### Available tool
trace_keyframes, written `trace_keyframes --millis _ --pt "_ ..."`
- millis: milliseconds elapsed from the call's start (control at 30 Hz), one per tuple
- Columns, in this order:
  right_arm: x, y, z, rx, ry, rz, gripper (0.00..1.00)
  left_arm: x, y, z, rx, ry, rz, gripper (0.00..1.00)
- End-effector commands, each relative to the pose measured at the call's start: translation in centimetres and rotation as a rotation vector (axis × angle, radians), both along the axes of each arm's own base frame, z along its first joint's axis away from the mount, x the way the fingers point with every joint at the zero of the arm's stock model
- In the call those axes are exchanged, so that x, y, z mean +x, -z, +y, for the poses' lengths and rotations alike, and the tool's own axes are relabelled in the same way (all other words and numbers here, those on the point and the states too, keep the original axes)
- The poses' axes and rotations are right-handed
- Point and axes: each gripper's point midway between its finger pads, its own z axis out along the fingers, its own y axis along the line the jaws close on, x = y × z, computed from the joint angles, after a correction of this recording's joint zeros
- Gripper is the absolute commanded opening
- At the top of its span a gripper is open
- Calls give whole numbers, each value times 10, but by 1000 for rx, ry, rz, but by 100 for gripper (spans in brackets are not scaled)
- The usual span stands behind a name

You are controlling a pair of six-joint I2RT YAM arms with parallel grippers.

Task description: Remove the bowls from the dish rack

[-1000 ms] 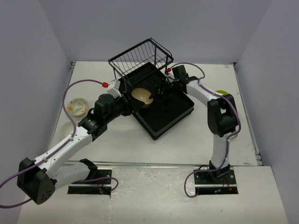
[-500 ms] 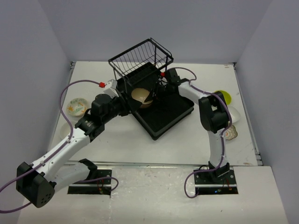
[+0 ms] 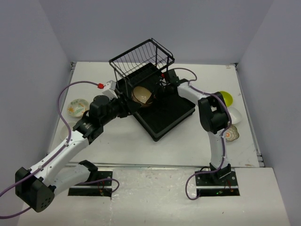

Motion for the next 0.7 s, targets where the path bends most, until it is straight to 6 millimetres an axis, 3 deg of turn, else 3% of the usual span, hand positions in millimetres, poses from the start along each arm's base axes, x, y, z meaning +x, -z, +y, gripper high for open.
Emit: trace_keyframes --millis 0,33,133,167,433,533,600,667 --pt "1 -57 3 9 -3 -157 0 -1 -22 2 1 16 -52 61" --pt "-1 -71 0 10 -4 -184 0 -1 -26 2 3 19 -58 61" --pt "-10 -83 -15 -59 -10 -206 0 -2 -33 2 36 37 -62 61" --pt "-12 -97 -21 -74 -12 -248 0 -2 -35 3 51 42 -70 61" --pt "-33 -105 -96 -374 32 -312 0 -19 -38 19 167 61 -46 62" --pt "-43 -99 -142 -510 79 -277 0 -24 -42 22 187 81 -55 63" --pt "-49 -110 -167 -559 124 -308 0 -27 -39 22 209 96 -36 63" --pt "-57 -105 -200 -618 180 -294 0 -28 -37 26 237 95 -27 63"
